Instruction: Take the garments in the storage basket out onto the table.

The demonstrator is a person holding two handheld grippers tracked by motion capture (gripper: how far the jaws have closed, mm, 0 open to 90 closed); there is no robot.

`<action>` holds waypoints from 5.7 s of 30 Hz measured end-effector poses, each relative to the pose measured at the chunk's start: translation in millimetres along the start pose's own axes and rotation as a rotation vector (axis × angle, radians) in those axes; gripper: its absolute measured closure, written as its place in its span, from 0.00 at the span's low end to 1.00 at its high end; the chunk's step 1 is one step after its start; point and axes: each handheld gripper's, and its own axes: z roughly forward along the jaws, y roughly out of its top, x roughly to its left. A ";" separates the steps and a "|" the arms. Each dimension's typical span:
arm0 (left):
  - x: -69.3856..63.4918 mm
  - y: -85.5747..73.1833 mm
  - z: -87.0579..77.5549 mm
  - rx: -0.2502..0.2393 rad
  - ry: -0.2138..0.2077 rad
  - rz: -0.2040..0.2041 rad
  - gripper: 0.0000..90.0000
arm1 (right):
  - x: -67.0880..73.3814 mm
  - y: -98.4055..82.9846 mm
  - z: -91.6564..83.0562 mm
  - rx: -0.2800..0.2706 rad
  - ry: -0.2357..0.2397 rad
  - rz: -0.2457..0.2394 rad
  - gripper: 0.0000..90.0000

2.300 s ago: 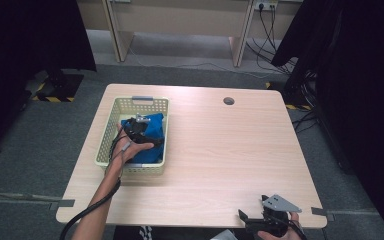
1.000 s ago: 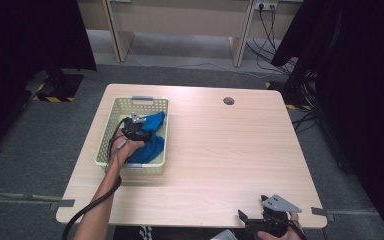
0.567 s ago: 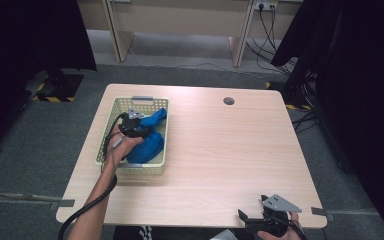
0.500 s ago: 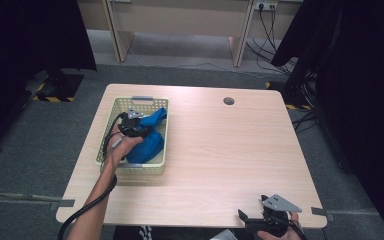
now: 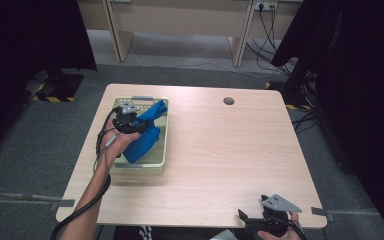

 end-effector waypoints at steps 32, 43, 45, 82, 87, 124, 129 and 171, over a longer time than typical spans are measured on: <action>-57.7 53.2 -52.5 -0.120 -0.158 0.070 0.74 | -0.1 0.0 0.0 -0.003 -0.001 0.001 0.02; -84.8 56.4 -36.9 -0.106 -0.228 0.087 0.74 | -1.0 -0.1 -0.4 -0.004 0.002 0.005 0.02; -89.6 57.2 -33.8 -0.108 -0.238 0.090 0.74 | -1.2 -0.2 -0.5 -0.005 0.003 0.005 0.02; -184.9 51.2 32.1 -0.049 -0.407 0.140 0.73 | -1.5 -0.3 -0.8 -0.004 0.009 0.008 0.02; -193.3 44.4 39.5 -0.047 -0.423 0.133 0.73 | -1.8 -0.2 -0.8 -0.006 0.011 0.010 0.02; -215.5 -4.9 97.6 0.081 -0.375 0.187 0.57 | -1.7 -0.6 -0.5 -0.008 0.009 0.000 0.02; -218.0 -1.2 94.9 0.056 -0.394 0.186 0.41 | -1.8 -0.5 -0.5 -0.007 0.009 -0.002 0.02; -199.8 -14.2 55.8 0.019 -0.440 0.105 0.14 | -0.8 -0.4 -0.5 -0.004 0.008 0.006 0.02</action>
